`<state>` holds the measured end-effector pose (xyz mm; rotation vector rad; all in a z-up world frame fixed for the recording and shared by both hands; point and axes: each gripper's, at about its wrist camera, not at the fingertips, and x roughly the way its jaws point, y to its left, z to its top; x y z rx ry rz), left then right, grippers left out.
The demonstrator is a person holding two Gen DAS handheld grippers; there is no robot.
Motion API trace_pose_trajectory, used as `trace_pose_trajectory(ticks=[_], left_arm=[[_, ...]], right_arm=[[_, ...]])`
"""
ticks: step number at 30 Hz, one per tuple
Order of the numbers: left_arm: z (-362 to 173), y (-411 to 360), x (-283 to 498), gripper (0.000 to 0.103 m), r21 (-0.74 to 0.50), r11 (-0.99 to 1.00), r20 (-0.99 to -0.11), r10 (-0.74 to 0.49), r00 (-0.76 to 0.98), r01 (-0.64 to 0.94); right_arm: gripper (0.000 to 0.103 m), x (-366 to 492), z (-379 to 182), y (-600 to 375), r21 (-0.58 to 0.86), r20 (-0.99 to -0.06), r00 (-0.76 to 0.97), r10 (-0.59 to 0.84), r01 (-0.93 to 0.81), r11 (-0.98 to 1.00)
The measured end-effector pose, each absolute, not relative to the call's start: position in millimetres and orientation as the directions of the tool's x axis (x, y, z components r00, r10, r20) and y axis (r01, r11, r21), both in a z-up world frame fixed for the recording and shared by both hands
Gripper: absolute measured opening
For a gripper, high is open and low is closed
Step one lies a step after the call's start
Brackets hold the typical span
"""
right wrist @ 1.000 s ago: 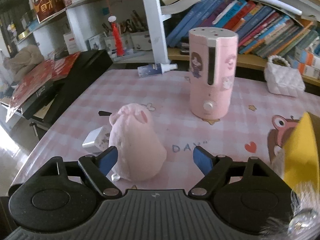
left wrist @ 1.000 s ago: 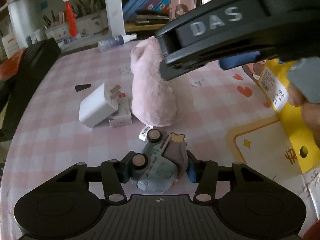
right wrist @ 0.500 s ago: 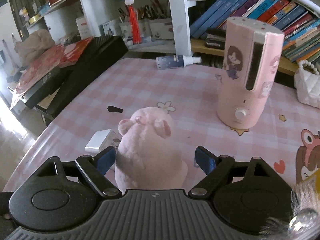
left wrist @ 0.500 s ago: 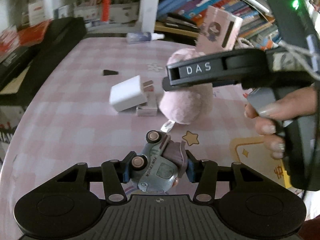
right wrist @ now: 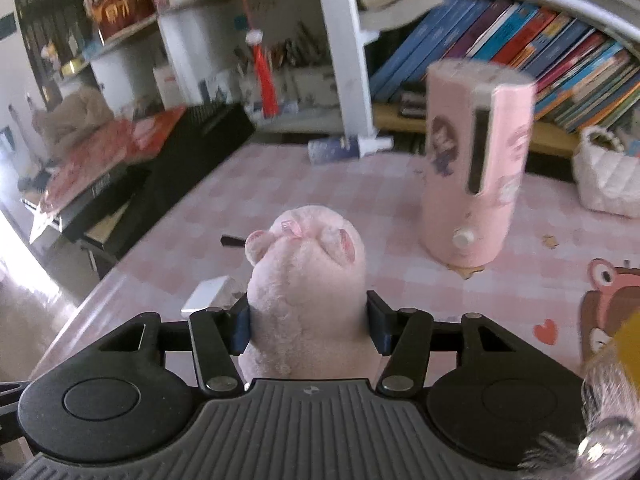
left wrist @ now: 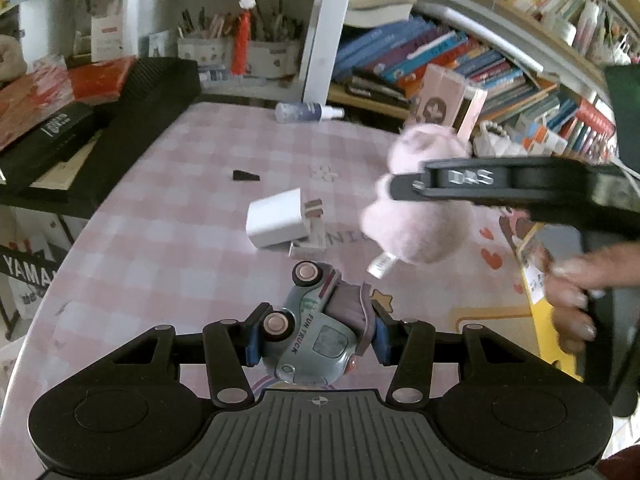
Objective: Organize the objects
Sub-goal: 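Grasp the grey toy car with the left tool while the right tool grasps the pink plush pig, then carry the grey car and pink pig with both tools toward the yellow box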
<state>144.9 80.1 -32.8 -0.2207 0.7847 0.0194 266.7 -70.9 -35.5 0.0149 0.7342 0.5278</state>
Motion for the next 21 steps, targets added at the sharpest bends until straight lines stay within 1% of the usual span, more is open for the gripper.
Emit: trace_pose_trajectory(ticks=[4, 8, 13, 21], left_arm=[[-27.7, 85.6, 132.1, 0.049, -0.215, 0.970, -0.682, -0.066, 0.728, -0.113], [-21.9, 91.7, 117.5, 0.048, -0.241, 0.964, -0.667, -0.079, 0.741, -0.114], [-14.4, 95.8, 102.0, 0.048, -0.240, 0.966, -0.649, -0.087, 0.756, -0.095], [-6.3, 99.3, 69.5, 0.048, -0.253, 0.966, -0.621, -0.124, 0.774, -0.049]], right_arm=[[0.053, 247.0, -26.0, -87.3, 0.203, -0.627, 0.640, 0.444, -0.416, 0.887], [0.053, 221.3, -18.2, -97.3, 0.167, -0.626, 0.658, 0.418, -0.410, 0.897], [0.053, 185.9, -13.1, -104.4, 0.105, -0.620, 0.682, 0.388, -0.418, 0.902], [0.053, 132.7, -12.0, -104.0, 0.084, -0.638, 0.679, 0.363, -0.406, 0.910]])
